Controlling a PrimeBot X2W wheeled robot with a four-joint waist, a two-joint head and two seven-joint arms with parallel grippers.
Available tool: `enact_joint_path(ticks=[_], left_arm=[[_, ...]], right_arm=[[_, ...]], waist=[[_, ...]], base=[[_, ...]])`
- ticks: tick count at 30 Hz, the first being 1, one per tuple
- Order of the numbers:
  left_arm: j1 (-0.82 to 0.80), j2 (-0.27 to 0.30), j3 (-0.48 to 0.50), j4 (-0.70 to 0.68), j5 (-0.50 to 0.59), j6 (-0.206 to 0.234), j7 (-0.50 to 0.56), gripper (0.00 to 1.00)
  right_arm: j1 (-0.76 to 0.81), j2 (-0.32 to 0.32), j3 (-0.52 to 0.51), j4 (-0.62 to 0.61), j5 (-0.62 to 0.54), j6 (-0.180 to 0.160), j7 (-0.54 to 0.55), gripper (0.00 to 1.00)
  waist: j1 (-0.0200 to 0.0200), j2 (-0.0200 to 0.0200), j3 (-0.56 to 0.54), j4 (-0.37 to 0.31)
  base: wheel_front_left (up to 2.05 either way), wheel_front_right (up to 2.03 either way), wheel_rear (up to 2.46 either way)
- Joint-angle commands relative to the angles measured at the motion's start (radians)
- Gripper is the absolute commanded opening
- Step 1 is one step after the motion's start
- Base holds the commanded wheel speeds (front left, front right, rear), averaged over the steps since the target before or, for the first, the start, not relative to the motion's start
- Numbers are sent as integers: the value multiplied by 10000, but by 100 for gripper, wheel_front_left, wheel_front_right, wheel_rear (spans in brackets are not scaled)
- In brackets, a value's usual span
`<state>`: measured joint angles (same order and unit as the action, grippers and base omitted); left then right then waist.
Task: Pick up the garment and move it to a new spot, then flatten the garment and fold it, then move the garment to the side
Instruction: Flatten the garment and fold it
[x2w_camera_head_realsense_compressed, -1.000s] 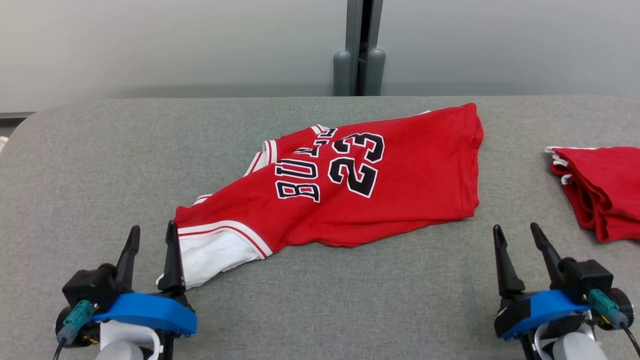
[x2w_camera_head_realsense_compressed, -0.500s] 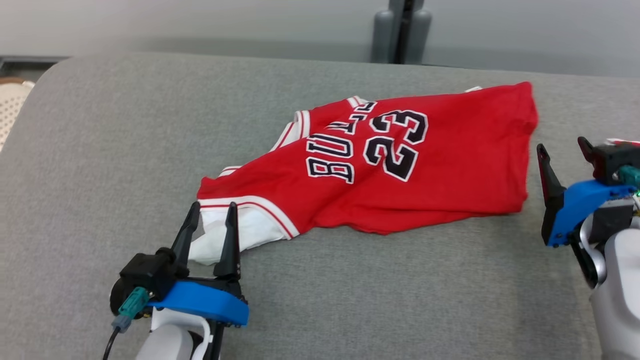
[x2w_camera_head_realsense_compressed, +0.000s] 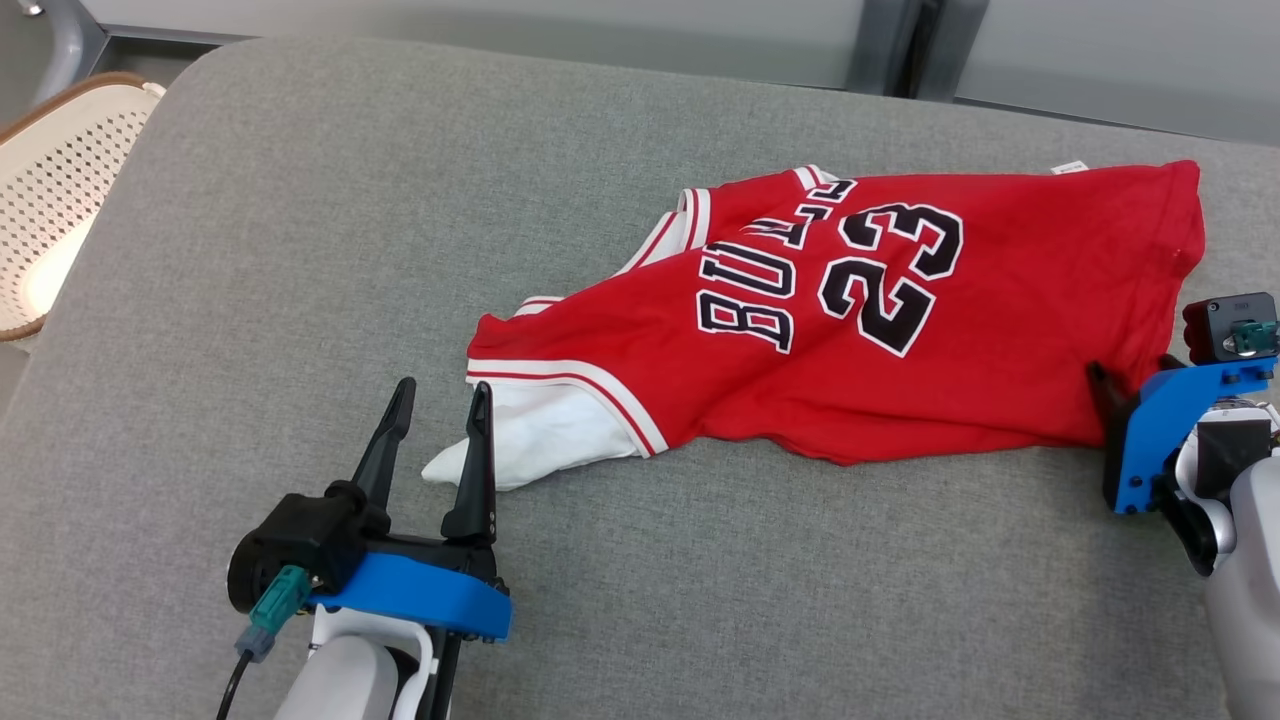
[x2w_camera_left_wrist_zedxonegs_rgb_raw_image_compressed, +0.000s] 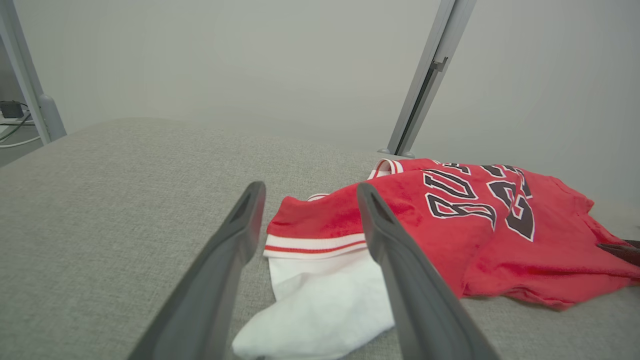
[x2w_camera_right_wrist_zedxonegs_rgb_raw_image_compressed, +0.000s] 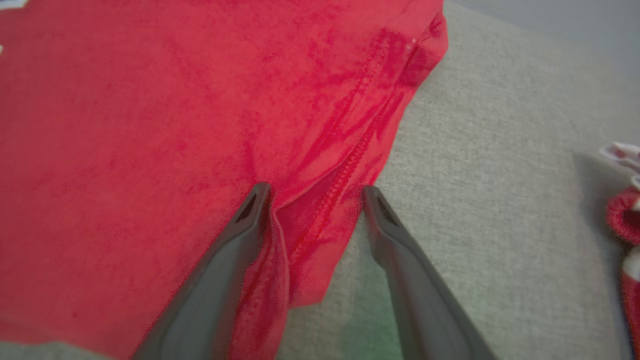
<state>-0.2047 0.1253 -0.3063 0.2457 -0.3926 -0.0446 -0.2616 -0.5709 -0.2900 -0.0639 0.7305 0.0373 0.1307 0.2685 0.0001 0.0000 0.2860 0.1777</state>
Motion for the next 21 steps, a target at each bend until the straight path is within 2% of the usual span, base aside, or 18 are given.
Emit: enact_joint_path(ticks=[1,2,3,7,13,21], left_arm=[[115,7,47,-79,96,1,-44,100],[130,-2,60,-101,113,10,-44,100],[136,-11,65,-120,147,10,-45,100],[129,-36,53,-140,179,-30,-46,100],[72,-81,91,-240,279,-52,-47,100],[-77,-185,93,-293,333,-150,-48,100]], right_arm=[[91,68,75,279,239,1,325,42],[94,142,119,269,418,1,409,30],[89,166,160,228,576,1,464,0],[-109,75,331,-82,1007,1,263,0],[-819,-276,454,-994,1290,1,-625,0],[-1803,-416,296,-947,846,1,-219,0]], waist=[[-1,0,-32,-31],[-1,0,-48,-54],[-1,0,-57,-79],[-1,0,-47,-148],[-1,0,83,-187],[-1,0,322,67]], base=[[0,0,0],[0,0,0],[0,0,0],[0,0,0],[0,0,0],[0,0,0]])
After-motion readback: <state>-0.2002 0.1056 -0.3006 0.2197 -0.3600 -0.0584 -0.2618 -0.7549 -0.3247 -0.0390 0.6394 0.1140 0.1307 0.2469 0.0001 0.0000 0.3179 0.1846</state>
